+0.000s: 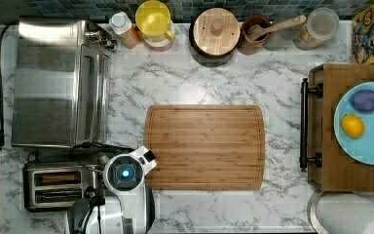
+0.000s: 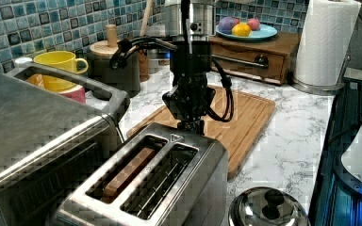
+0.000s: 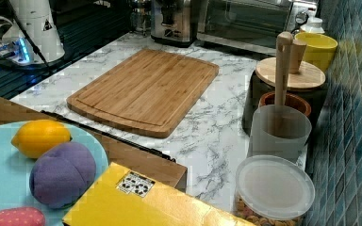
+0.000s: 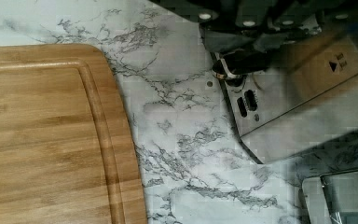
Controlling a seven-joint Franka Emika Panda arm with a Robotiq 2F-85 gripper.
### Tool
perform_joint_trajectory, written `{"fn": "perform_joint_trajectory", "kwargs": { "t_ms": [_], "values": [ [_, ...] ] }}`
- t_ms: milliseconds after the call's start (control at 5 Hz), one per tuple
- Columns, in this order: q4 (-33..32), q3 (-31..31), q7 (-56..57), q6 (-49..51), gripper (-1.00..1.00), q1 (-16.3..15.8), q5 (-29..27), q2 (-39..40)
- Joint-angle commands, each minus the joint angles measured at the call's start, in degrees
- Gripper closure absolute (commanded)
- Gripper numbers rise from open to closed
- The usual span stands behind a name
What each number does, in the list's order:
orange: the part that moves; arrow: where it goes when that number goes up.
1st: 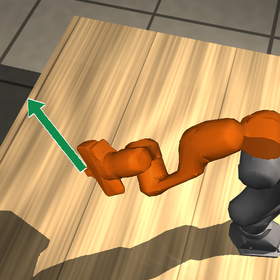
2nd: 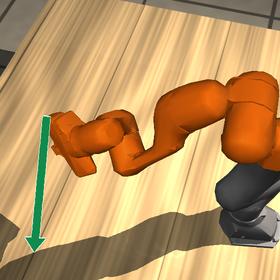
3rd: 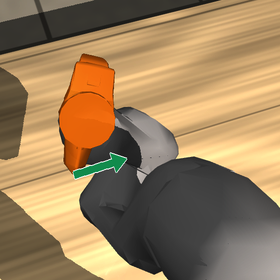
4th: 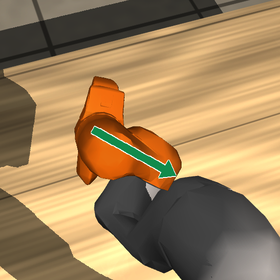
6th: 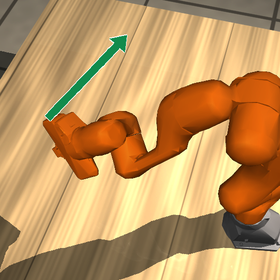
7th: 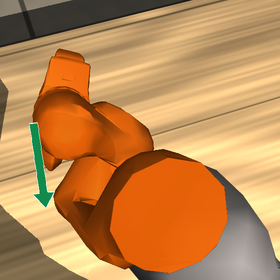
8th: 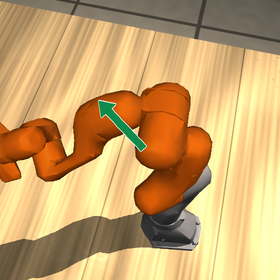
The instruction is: Turn on the toaster.
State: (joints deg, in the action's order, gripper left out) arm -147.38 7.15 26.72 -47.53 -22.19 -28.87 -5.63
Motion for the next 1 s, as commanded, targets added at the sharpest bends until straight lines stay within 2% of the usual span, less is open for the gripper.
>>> {"fn": "perform_joint_trajectory", "kwargs": {
  "t_ms": [200, 1000],
  "values": [
    [-6.67, 6.83, -0.07, -5.59, 1.00, -7.83, -2.57, 5.87],
    [-6.67, 6.99, -0.06, -5.58, 1.00, -7.66, -2.56, 5.87]
  ]
}}
